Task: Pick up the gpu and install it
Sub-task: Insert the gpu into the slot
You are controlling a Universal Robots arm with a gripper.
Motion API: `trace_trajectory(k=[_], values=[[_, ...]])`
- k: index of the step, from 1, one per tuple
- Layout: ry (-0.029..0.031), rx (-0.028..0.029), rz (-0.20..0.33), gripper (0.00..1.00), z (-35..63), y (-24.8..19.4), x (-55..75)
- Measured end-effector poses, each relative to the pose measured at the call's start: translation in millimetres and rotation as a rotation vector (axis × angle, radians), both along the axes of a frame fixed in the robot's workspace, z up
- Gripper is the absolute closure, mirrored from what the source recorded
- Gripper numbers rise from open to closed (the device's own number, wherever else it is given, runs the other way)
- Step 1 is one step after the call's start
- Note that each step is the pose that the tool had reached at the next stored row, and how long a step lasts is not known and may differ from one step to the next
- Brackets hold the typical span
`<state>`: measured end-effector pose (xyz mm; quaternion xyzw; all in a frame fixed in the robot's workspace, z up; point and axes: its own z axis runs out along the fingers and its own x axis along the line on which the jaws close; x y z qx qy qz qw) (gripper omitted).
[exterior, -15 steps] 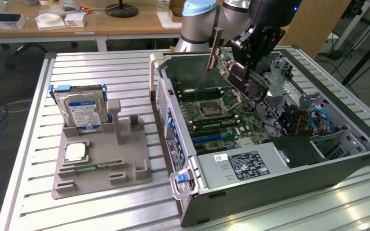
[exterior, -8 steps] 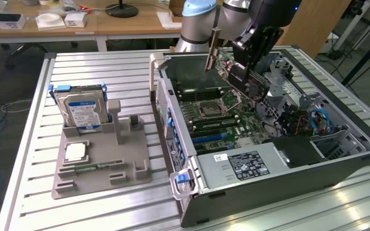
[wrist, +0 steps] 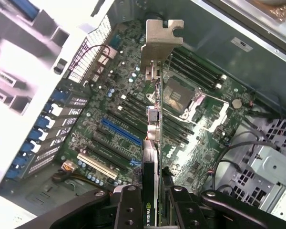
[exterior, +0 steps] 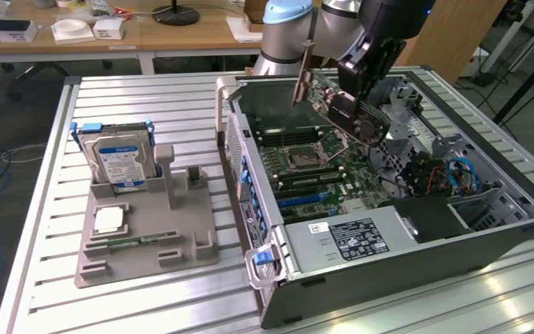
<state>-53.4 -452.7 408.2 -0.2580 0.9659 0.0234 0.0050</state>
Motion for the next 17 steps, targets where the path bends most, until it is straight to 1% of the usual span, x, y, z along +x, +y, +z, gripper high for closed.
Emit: trace_trajectory(k=[17], values=[[0.0000,0.0000,0.192,0.74,0.0,0.0,0.0]])
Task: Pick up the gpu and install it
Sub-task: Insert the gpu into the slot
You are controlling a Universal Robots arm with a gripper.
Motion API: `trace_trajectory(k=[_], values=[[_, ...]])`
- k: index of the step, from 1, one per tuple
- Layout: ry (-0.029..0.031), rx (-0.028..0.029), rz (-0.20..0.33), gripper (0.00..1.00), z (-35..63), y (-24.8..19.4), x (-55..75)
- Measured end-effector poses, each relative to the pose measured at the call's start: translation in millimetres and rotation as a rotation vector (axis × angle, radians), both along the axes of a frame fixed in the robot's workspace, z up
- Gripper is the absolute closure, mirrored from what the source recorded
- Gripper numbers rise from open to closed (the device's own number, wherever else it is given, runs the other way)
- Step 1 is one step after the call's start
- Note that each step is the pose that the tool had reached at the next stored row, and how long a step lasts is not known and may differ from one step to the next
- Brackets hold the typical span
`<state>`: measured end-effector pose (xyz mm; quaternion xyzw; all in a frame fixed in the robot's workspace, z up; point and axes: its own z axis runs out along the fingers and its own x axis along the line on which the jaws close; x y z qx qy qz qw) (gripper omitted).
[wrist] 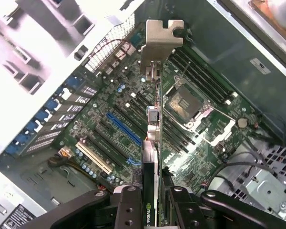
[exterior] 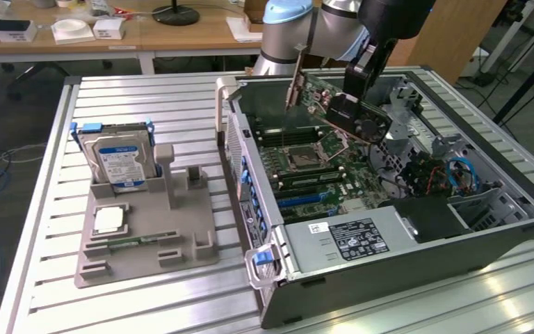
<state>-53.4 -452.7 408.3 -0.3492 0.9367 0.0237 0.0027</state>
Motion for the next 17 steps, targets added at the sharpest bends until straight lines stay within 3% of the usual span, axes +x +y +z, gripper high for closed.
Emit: trace_trajectory(k=[17], values=[[0.0000,0.0000,0.162,0.74,0.0,0.0,0.0]])
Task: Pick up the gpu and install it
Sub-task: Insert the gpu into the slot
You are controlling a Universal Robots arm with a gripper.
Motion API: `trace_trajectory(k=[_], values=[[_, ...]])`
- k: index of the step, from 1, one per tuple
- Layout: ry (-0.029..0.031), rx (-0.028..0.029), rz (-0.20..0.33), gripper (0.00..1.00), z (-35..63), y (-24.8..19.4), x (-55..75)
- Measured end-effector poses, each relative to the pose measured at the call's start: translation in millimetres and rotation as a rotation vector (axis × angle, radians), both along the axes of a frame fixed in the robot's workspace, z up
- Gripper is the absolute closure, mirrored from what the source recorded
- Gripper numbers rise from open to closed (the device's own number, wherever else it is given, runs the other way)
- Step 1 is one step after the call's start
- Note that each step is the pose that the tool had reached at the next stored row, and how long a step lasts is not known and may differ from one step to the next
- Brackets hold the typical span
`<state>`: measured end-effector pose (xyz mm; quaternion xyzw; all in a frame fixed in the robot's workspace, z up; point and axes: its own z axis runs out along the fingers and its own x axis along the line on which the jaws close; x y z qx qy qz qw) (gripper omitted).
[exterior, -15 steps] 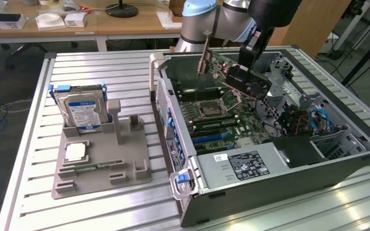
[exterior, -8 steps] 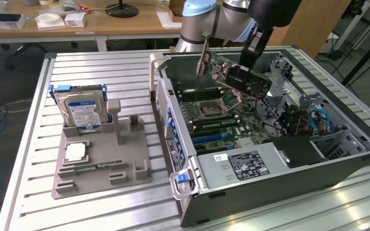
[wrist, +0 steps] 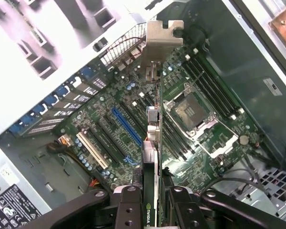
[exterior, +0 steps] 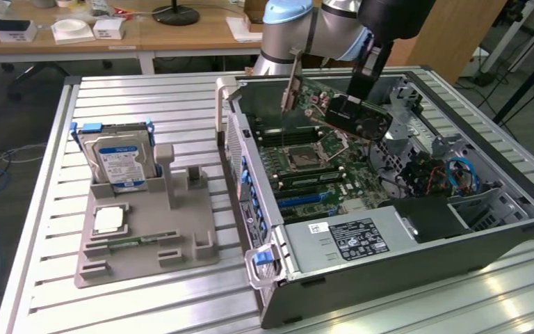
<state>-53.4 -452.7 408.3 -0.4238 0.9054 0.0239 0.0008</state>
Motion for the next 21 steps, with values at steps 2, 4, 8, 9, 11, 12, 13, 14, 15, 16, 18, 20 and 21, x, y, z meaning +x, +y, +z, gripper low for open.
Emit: trace_trajectory(k=[2,4,8,9,11,12,13,14,15,16,18,20,21], values=[[0.0000,0.0001,0.018,0.74,0.0,0.0,0.0],[0.0000,0.0000,0.037,0.74,0.0,0.0,0.0],[0.0000,0.0000,0.075,0.74,0.0,0.0,0.0],[-0.0001,0.0000,0.085,0.74,0.0,0.0,0.0],[0.0000,0.0000,0.106,0.74,0.0,0.0,0.0],[0.0000,0.0001,0.117,0.74,0.0,0.0,0.0],[0.0000,0.0000,0.127,0.74,0.0,0.0,0.0],[0.0000,0.0000,0.137,0.74,0.0,0.0,0.0],[-0.0001,0.0000,0.148,0.74,0.0,0.0,0.0],[0.0000,0.0000,0.159,0.74,0.0,0.0,0.0],[0.0000,0.0000,0.181,0.74,0.0,0.0,0.0],[0.0000,0.0000,0.204,0.74,0.0,0.0,0.0],[0.0000,0.0000,0.217,0.74,0.0,0.0,0.0]])
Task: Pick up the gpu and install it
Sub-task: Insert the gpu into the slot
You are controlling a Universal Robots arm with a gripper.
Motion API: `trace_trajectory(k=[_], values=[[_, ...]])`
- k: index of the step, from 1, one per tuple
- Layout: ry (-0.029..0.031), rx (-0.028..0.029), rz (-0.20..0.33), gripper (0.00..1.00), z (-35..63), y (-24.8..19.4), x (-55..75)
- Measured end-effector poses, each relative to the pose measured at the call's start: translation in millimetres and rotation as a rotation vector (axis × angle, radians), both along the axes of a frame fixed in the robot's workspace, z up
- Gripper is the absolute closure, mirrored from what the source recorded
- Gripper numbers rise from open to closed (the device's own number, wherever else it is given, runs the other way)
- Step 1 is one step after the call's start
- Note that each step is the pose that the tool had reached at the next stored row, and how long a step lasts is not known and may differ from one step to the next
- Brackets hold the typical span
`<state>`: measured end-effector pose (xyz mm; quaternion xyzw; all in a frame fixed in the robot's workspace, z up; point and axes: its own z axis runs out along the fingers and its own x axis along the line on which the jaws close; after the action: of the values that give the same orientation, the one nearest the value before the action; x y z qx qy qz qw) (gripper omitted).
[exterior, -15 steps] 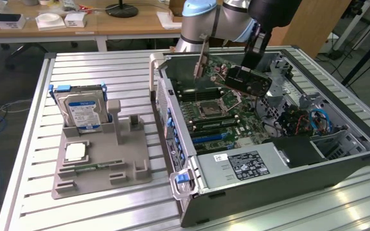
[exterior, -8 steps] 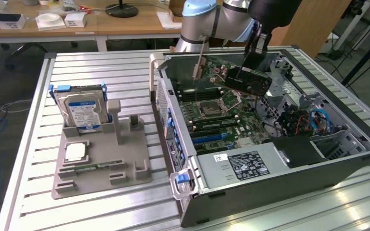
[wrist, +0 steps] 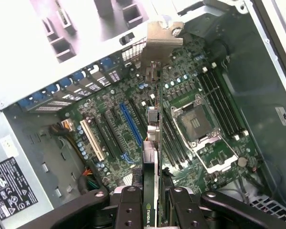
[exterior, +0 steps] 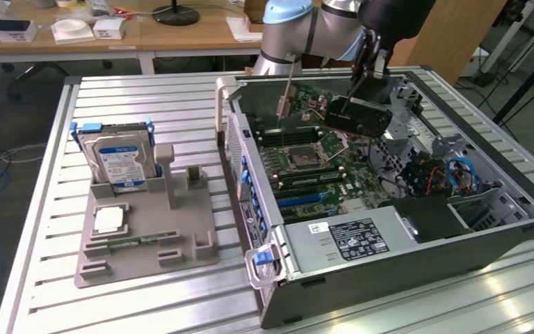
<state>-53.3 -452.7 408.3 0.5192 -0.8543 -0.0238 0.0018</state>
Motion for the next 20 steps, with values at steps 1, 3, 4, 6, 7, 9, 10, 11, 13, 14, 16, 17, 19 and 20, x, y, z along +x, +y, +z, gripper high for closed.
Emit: trace_trajectory(k=[1,3,4,6,7,9,10,11,13,14,16,17,19,20], values=[[-0.0001,0.0001,0.012,0.74,0.0,0.0,0.0],[-0.0001,0.0001,0.039,0.74,0.0,0.0,0.0],[0.0000,0.0000,0.051,0.74,0.0,0.0,0.0],[0.0000,0.0000,0.077,0.74,0.0,0.0,0.0],[0.0000,0.0000,0.089,0.74,0.0,0.0,0.0],[0.0000,0.0000,0.116,0.74,0.0,0.0,0.0],[0.0000,0.0000,0.129,0.74,0.0,0.0,0.1],[0.0000,0.0000,0.142,0.74,0.0,0.0,0.1],[0.0000,0.0000,0.168,0.74,0.0,0.0,0.1],[0.0000,0.0000,0.181,0.74,0.0,0.0,0.1],[-0.0001,0.0001,0.210,0.74,0.0,0.0,0.1],[0.0000,0.0000,0.223,0.74,0.0,0.0,0.1],[0.0000,0.0000,0.251,0.74,0.0,0.0,0.2],[0.0000,0.0000,0.264,0.74,0.0,0.0,0.2]])
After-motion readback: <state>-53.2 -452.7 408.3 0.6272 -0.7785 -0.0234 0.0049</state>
